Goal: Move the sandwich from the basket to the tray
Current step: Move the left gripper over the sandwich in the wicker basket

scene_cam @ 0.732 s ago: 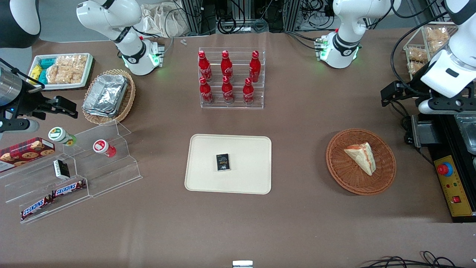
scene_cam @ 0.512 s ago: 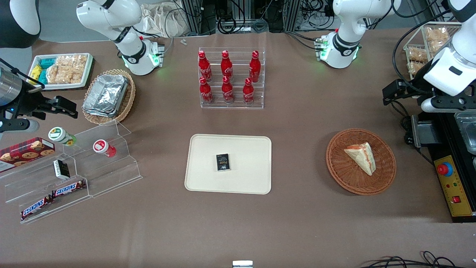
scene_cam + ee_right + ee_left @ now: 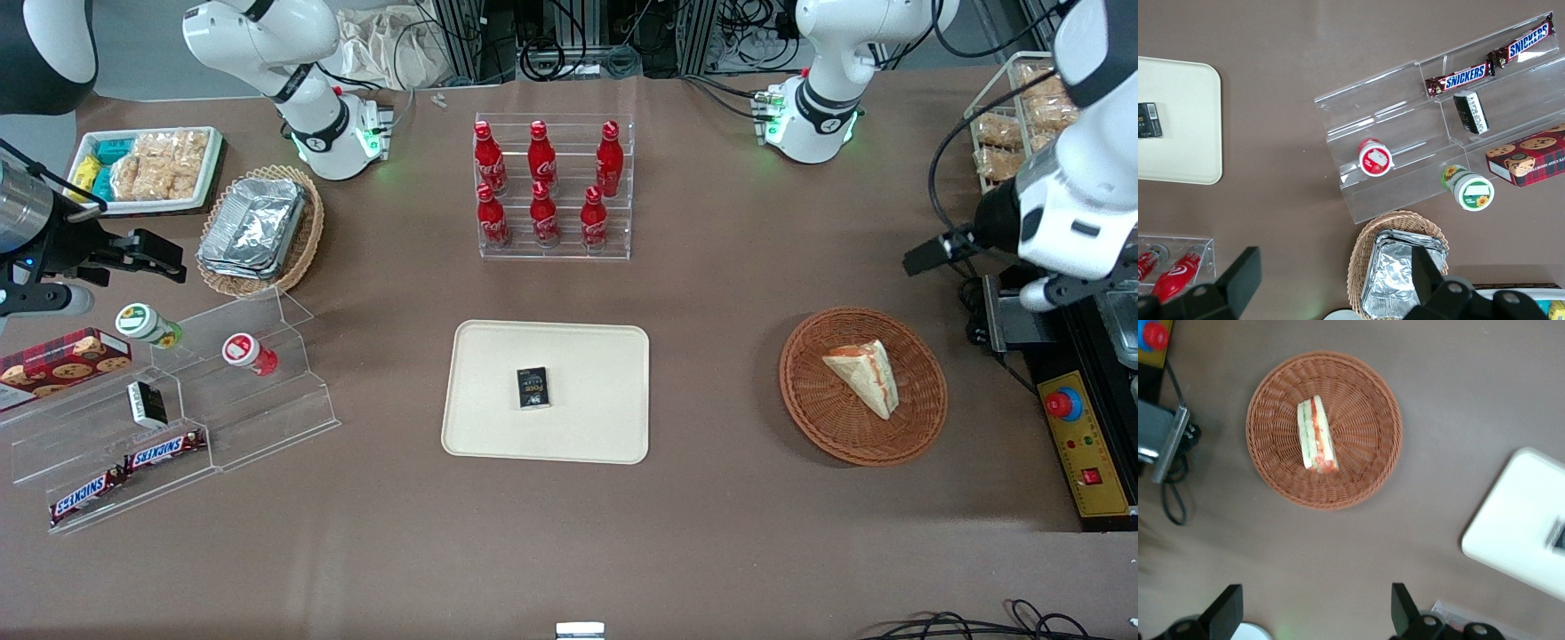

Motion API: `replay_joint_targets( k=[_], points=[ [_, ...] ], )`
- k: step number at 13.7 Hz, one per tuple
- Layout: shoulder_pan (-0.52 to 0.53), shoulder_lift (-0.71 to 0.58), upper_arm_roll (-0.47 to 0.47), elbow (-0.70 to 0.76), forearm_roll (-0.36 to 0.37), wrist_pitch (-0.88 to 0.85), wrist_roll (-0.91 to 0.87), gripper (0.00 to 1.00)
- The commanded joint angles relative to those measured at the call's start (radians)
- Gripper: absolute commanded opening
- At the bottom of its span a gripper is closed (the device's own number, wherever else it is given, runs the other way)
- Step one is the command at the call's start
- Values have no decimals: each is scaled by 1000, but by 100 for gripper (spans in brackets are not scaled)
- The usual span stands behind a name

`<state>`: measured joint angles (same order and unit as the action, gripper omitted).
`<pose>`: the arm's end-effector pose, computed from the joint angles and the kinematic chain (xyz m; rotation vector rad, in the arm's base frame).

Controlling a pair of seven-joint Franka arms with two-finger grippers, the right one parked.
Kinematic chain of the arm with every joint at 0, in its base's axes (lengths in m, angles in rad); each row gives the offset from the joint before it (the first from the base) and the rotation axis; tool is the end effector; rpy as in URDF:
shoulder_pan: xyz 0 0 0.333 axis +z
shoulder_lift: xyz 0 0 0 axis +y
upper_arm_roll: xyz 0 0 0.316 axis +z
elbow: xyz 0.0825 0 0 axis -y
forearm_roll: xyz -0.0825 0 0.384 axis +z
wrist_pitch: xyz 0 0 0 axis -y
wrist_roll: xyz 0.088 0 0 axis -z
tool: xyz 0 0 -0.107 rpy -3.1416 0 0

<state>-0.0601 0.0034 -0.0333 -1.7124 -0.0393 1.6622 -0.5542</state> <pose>0.5548 -0.0558 0.5634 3.0359 0.7195 -0.0987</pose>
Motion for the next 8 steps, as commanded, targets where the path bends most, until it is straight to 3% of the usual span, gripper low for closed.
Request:
replay_joint_targets(
  k=[1, 8],
  points=[
    [19, 3, 4, -140, 13, 159, -156, 100],
    [46, 127, 9, -426, 18, 617, -220, 100]
  ],
)
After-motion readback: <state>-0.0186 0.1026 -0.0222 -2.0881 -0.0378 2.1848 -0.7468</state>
